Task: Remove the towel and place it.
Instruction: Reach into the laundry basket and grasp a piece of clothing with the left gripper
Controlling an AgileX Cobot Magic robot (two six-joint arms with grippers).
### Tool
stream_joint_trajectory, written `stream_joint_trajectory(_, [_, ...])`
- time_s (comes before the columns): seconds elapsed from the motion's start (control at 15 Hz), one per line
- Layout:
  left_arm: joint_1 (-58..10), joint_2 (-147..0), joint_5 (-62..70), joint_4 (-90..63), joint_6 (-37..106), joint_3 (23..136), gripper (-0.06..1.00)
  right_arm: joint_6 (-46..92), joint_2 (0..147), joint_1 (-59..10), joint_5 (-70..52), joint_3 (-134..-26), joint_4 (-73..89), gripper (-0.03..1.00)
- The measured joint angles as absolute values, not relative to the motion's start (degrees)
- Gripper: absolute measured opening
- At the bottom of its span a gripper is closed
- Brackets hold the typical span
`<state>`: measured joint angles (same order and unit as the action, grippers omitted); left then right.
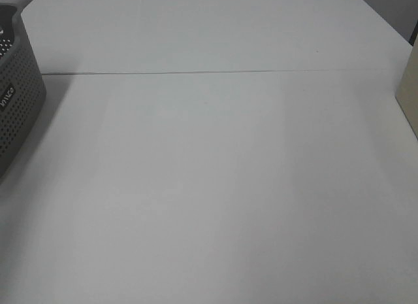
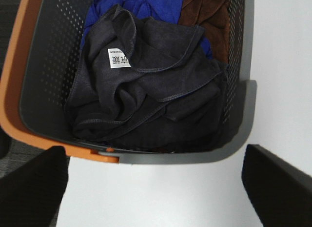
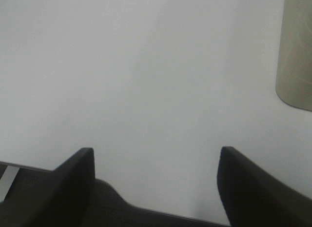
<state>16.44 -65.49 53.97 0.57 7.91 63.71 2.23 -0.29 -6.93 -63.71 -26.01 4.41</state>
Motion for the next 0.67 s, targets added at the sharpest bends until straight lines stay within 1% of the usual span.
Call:
stream_joint_trajectory(0.13, [24.24, -71.51, 49.79, -11.06, 18.74, 63.71, 0.91, 2.23, -0.29, -6.93, -63.71, -26.01, 4.41, 0.69])
stream_joint_trajectory(0.33, [29.11, -77.86, 41.88, -18.79, 25.10, 63.71, 0.91, 2.23, -0.29, -6.93, -63.71, -26.01, 4.41, 0.69])
stream_joint_trajectory(0.47, [31.23, -81.99, 37.93, -20.00, 25.21, 63.71, 0.91, 2.23, -0.29, -6.93, -63.71, -26.01, 4.47, 0.69])
stream_joint_trajectory(0.67, [31.46, -88.18, 34.61, -19.82, 25.84, 63.71, 0.91, 2.23, -0.29, -6.93, -63.71, -26.01, 4.47, 0.69])
